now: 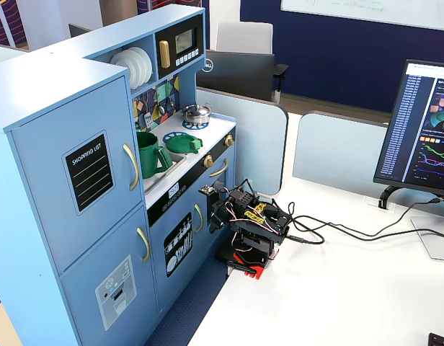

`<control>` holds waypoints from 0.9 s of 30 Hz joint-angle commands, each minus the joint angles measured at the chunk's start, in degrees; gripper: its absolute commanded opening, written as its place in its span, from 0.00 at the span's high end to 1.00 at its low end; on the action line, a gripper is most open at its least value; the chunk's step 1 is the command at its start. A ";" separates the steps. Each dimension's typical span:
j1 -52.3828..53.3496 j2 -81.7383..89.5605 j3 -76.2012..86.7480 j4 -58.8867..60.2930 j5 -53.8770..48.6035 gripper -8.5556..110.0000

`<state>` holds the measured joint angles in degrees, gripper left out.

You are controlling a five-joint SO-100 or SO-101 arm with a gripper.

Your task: Pick up the lid from the counter and put it on the green recipient

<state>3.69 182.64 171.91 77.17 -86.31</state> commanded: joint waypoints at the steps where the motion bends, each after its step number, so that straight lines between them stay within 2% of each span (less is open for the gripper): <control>1: 5.45 -0.62 -1.49 2.37 -1.76 0.93; 4: 11.07 -4.13 -7.91 -7.82 -3.78 0.93; 7: 18.11 -11.51 -17.75 -17.84 -10.11 0.93; 10: 22.76 -17.67 -26.81 -27.16 -10.11 0.93; 13: 25.66 -21.18 -30.06 -41.84 -7.21 0.85; 16: 28.48 -24.17 -30.15 -55.37 -6.06 0.72; 21: 31.29 -27.33 -32.78 -58.97 -8.88 0.59; 25: 32.78 -29.71 -34.98 -59.24 -10.46 0.58; 27: 32.70 -31.38 -36.30 -61.08 -6.86 0.60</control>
<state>35.42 153.72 141.33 19.51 -95.71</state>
